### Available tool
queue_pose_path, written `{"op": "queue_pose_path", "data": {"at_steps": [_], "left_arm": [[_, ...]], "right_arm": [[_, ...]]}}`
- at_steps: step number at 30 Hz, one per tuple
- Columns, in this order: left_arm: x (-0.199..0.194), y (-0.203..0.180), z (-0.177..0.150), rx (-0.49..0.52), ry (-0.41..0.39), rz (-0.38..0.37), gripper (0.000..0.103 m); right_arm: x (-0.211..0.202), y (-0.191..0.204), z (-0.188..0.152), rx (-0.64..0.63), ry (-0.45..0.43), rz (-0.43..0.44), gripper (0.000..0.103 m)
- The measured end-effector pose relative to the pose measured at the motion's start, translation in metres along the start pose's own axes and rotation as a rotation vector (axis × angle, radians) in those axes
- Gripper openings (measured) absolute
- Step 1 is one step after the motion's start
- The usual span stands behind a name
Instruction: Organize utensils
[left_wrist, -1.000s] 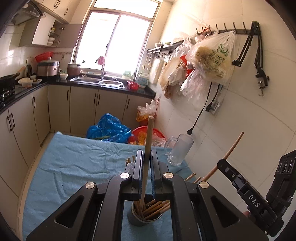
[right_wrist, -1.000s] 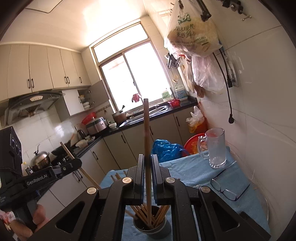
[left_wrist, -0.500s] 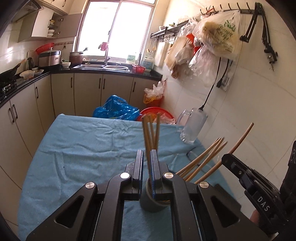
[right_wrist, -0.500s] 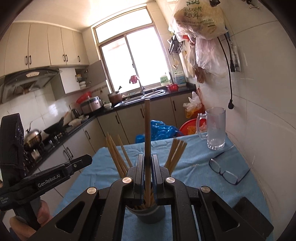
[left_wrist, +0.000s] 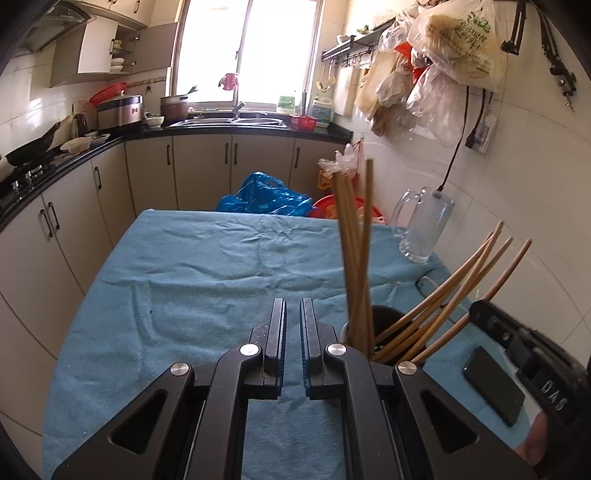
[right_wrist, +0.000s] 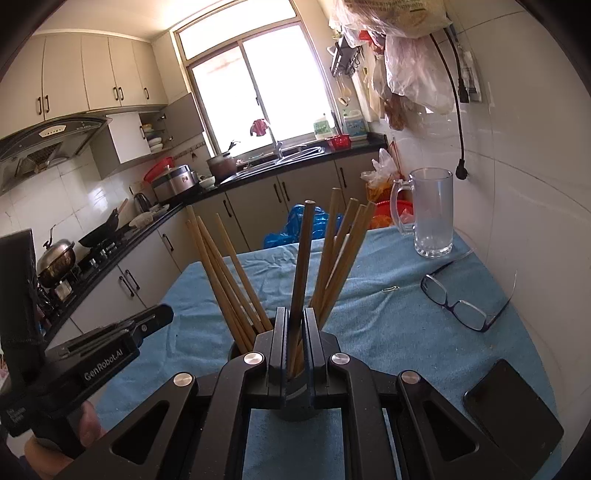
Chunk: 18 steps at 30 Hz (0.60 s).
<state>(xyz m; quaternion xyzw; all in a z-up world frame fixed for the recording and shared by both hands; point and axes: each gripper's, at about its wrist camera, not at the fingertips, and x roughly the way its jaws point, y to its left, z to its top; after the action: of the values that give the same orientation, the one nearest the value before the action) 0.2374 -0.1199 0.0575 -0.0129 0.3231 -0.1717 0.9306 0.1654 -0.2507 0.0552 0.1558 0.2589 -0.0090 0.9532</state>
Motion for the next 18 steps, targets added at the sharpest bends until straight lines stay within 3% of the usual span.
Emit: {"op": "queue_pose_path", "data": {"at_steps": [18], "left_arm": [[0.0,0.02,-0.023,-0.013,0.022,0.086,0.007]], "right_arm": [[-0.015,0.003,0.001,-0.003,-0.015,0.005,0.009]]}}
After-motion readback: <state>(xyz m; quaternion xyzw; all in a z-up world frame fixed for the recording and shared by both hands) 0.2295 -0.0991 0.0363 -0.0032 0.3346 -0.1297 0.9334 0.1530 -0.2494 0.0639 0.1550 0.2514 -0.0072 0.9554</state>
